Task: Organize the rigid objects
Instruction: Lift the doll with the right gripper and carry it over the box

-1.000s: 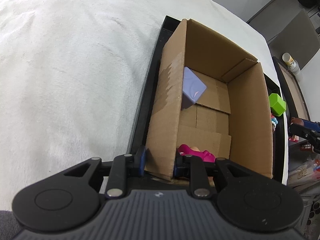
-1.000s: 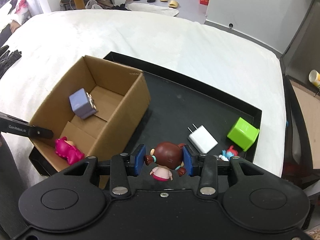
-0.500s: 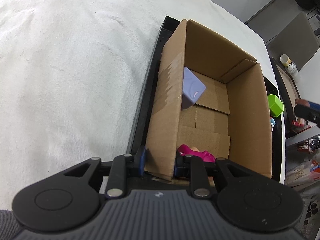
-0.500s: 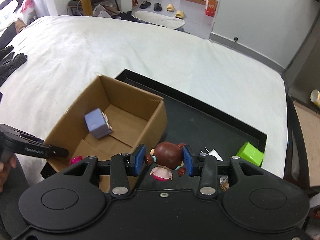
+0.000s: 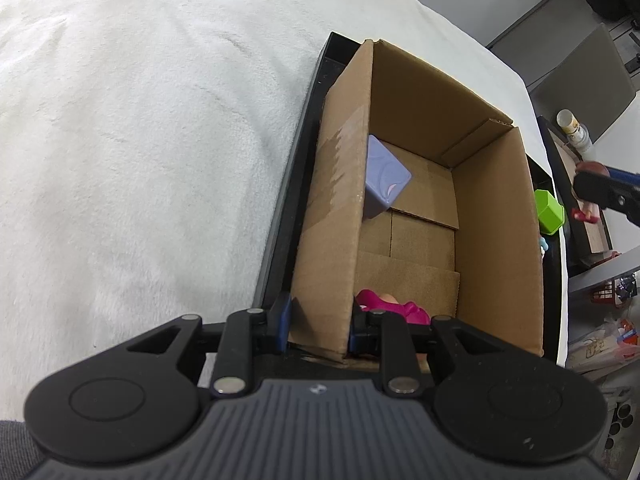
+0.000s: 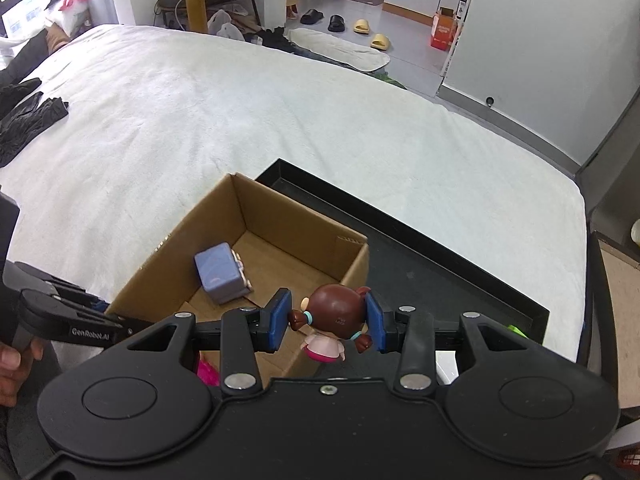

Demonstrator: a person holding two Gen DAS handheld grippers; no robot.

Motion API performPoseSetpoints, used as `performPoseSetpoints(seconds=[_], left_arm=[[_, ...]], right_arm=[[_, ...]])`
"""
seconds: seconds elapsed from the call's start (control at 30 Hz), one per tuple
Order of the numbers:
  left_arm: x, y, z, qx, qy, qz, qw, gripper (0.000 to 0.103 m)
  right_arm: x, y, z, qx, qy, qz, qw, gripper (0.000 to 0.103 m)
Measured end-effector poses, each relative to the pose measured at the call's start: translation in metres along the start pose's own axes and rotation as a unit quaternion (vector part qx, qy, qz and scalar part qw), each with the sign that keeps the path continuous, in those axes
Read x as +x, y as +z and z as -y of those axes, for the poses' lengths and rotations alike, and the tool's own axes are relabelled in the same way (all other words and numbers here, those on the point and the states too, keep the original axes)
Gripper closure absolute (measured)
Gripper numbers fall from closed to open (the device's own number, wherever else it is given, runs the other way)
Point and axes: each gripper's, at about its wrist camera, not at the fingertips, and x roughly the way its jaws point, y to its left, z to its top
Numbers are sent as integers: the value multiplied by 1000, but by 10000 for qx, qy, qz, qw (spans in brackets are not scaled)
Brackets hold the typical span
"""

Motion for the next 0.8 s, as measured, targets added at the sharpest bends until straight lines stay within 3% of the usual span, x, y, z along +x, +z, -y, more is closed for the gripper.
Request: performPoseSetpoints(seconds=[0.37, 0.63, 0.8], left_arm=[[2, 1, -4, 27, -152, 4, 9999, 77], [5, 4, -9, 12, -331, 5, 9995, 76], [5, 4, -10, 24, -371, 13, 9993, 76]], right_arm=[[29, 16, -26, -151, 214, -77, 9996, 63], [59, 27, -41, -249, 131, -274, 9992, 63], [58, 39, -41, -35, 199, -34, 9998, 61]])
